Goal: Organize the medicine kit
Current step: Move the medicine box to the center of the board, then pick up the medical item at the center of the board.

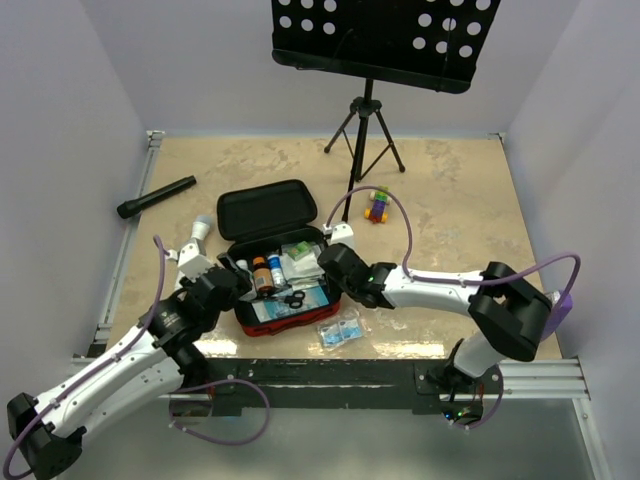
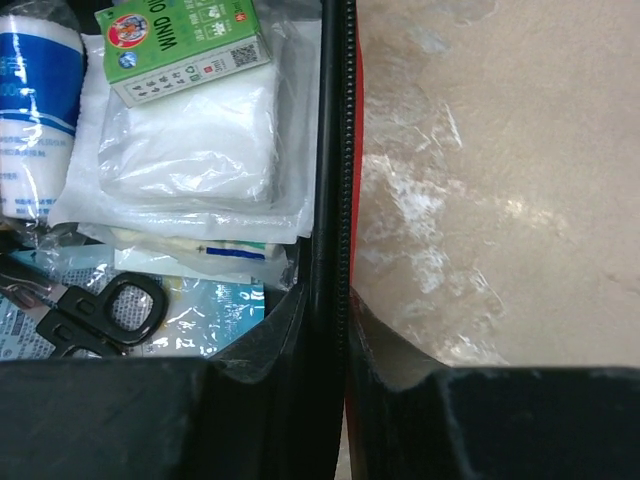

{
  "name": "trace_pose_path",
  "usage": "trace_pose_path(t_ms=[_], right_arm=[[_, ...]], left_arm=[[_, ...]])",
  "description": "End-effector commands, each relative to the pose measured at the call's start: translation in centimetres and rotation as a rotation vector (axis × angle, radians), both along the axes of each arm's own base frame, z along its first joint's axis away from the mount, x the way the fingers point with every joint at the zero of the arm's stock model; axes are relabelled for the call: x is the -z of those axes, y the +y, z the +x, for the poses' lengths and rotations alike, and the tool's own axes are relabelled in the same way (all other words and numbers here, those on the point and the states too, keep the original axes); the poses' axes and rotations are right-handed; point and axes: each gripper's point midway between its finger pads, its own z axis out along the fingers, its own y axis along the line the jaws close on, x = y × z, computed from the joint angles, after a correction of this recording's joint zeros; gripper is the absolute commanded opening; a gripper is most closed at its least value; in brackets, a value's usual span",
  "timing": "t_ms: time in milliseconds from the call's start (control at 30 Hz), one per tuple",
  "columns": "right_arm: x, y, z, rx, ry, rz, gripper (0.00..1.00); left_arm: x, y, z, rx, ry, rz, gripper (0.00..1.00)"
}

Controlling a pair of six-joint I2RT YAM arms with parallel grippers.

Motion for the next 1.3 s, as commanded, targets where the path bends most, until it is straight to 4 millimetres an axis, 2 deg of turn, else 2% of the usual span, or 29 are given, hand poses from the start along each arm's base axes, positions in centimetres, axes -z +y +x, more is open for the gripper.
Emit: trace_pose_path(t_ms=[0, 67, 133, 233, 333, 433, 500, 600, 700, 767, 867, 1100, 1167, 1267], right_arm=[[-2.1, -1.5, 1.2, 0.040, -0.049, -0.022, 0.29], [-3.1, -1.1, 1.4, 0.051, -0.050, 0.002, 0.51], [-4.8, -1.1, 1.2, 0.080, -0.058, 0.054, 0.64], [-7.3, -1.3, -0.5, 0.098, -0.036, 0.181, 0.71], [-7.9, 0.2, -5.0, 0.047, 0.010, 0.278, 0.75], [-5.6, 1.4, -10.6, 0.015, 0.100, 0.236, 0.75], [-3.1, 1.7, -13.8, 0.007, 0.160, 0.180, 0.75], [-0.5, 1.5, -16.9, 0.008, 0.205, 0.134, 0.75], [1.5, 1.1, -18.8, 0.019, 0.236, 0.104, 0.75], [2.8, 0.4, -19.0, 0.054, 0.231, 0.067, 0.75], [4.0, -0.5, -18.2, 0.134, 0.196, 0.024, 0.78], [4.1, -0.2, -17.2, 0.221, 0.151, 0.018, 0.80], [3.8, -0.4, -16.9, 0.238, 0.138, 0.033, 0.81], [3.8, -1.6, -15.3, 0.283, 0.132, 0.041, 0.82]], left_arm=[[-1.5, 0.5, 0.1, 0.008, -0.031, 0.022, 0.76], [-1.1, 0.4, 0.1, 0.008, -0.022, 0.019, 0.77], [-0.9, 0.2, 0.1, 0.012, -0.017, 0.013, 0.77], [-1.0, 0.1, 0.2, 0.008, -0.021, 0.008, 0.77], [-1.4, 0.0, 0.4, 0.006, -0.037, -0.001, 0.77], [-1.8, 0.0, 0.6, 0.002, -0.049, 0.001, 0.78], [-2.2, 0.1, 0.8, -0.004, -0.061, -0.001, 0.78], [-2.6, 0.0, 1.0, -0.008, -0.070, -0.008, 0.78], [-3.0, -0.1, 1.0, -0.005, -0.075, -0.011, 0.78], [-3.0, 0.0, 1.0, -0.005, -0.072, -0.006, 0.78], [-3.1, 0.4, 0.9, -0.015, -0.077, 0.003, 0.78], [-3.4, 0.9, 0.5, -0.020, -0.079, 0.006, 0.79], [-3.5, 0.9, 0.5, -0.019, -0.081, 0.005, 0.79], [-3.4, 0.8, 0.5, -0.018, -0.085, 0.001, 0.79]])
